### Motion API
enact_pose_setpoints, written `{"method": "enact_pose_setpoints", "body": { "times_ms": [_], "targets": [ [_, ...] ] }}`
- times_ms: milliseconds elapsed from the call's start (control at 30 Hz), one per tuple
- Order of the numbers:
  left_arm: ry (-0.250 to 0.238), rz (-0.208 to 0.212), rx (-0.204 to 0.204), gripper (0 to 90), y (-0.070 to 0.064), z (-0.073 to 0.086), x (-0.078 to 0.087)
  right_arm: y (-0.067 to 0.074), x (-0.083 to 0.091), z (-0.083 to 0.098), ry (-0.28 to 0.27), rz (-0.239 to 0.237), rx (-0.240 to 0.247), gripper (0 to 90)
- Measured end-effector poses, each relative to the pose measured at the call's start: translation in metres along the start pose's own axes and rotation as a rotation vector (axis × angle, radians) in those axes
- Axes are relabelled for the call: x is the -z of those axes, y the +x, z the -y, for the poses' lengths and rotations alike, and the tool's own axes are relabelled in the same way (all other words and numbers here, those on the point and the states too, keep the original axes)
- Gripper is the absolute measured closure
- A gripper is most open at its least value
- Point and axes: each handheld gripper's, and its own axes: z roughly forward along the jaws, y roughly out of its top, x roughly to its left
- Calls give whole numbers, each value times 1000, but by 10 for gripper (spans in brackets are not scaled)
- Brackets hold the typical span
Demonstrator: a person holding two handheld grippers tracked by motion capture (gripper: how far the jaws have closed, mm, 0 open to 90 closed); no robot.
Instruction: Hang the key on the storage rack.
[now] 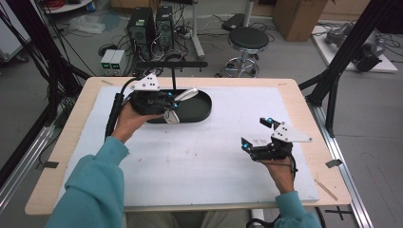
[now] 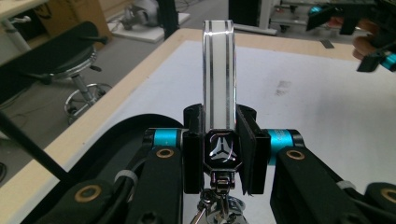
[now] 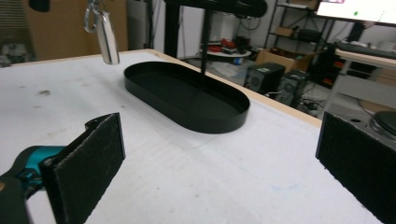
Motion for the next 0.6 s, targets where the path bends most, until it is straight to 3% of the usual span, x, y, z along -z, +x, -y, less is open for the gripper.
{"method": "enact_pose_setpoints", "body": {
  "times_ms": [200, 400, 600],
  "targets": [
    [-40, -50, 29, 741, 7, 2, 1, 0, 9, 12, -54, 47, -13, 6],
    [-82, -99, 77, 741, 17, 5, 1, 4, 16, 23, -127, 60, -42, 5],
    [-88, -131, 106, 742, 27, 11, -5, 8, 21, 38, -194, 66, -67, 5]
  ]
}}
